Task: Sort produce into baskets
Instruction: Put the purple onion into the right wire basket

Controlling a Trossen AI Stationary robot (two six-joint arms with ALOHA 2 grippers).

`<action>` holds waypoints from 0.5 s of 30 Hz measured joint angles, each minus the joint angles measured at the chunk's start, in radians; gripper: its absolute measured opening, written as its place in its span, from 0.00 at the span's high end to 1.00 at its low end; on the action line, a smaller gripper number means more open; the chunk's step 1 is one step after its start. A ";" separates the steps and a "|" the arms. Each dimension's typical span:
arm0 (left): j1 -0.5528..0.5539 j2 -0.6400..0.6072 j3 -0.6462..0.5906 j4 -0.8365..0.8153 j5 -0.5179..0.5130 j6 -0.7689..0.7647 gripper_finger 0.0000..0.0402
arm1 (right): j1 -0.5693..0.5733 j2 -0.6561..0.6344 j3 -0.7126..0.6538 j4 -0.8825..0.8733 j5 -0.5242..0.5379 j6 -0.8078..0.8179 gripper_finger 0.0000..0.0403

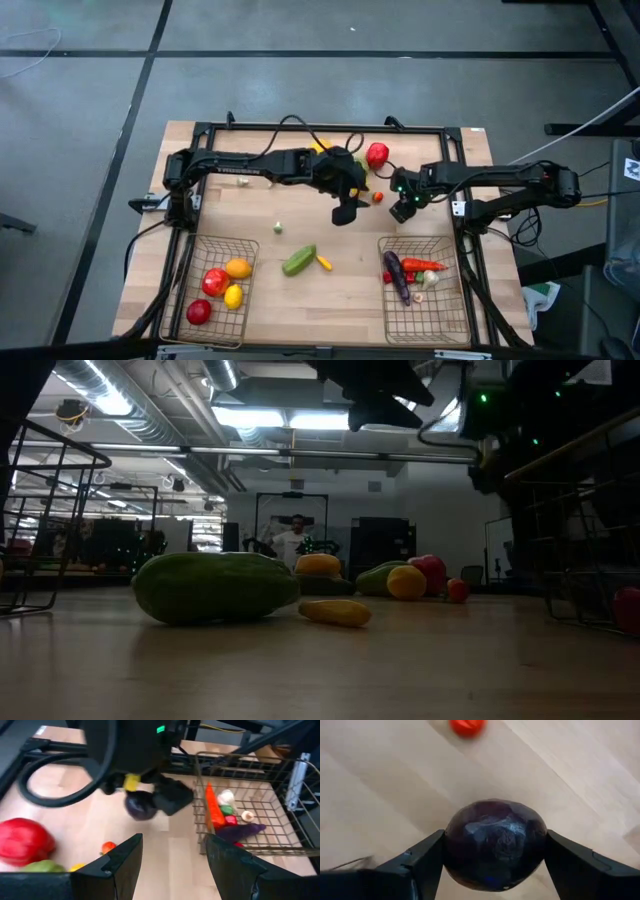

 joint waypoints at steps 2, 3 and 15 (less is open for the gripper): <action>0.018 -0.011 0.000 -0.004 0.000 0.014 0.47 | 0.000 0.000 0.040 -0.014 -0.019 -0.006 0.27; 0.027 -0.015 0.000 -0.008 0.000 0.023 0.47 | 0.001 0.000 0.060 -0.024 -0.019 -0.006 0.27; 0.151 -0.071 0.000 -0.165 0.000 0.125 0.47 | 0.032 -0.001 0.338 -0.096 -0.111 -0.029 0.27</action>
